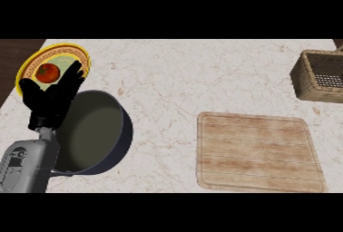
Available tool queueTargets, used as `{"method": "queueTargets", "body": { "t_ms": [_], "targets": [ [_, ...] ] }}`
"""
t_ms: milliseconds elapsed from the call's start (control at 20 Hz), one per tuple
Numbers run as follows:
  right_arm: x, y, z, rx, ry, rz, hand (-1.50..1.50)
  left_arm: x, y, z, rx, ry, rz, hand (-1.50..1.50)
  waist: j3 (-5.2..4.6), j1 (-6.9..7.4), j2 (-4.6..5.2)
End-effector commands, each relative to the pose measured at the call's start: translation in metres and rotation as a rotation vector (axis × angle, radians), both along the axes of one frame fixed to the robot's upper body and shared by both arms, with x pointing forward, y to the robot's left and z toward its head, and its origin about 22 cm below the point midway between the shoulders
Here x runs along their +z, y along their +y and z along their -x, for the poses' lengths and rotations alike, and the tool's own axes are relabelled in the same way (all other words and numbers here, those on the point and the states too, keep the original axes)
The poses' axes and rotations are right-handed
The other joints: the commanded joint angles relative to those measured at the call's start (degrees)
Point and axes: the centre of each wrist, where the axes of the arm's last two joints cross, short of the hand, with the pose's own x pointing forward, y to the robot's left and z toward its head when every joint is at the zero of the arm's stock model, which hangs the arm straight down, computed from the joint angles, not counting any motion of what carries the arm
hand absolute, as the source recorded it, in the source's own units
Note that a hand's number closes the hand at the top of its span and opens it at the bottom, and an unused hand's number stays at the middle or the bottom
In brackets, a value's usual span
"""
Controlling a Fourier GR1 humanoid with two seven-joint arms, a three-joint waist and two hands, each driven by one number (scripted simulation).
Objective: Pick the sweet potato from the cutting board and place it in the basket
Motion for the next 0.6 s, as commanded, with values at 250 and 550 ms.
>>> {"method": "queueTargets", "body": {
  "t_ms": [250, 550],
  "targets": [
    [-0.036, -0.034, 0.01, -0.244, -0.187, -0.126, -1.5, -0.01, 0.001, 0.008, 0.004, 0.036, 0.007, 0.0, -0.09, -0.4, 0.09],
    [-0.042, -0.014, 0.002, -0.158, -0.177, -0.103, -1.5, -0.008, -0.003, 0.004, 0.017, 0.032, 0.013, 0.0, -0.13, -0.95, -0.29]
  ]
}}
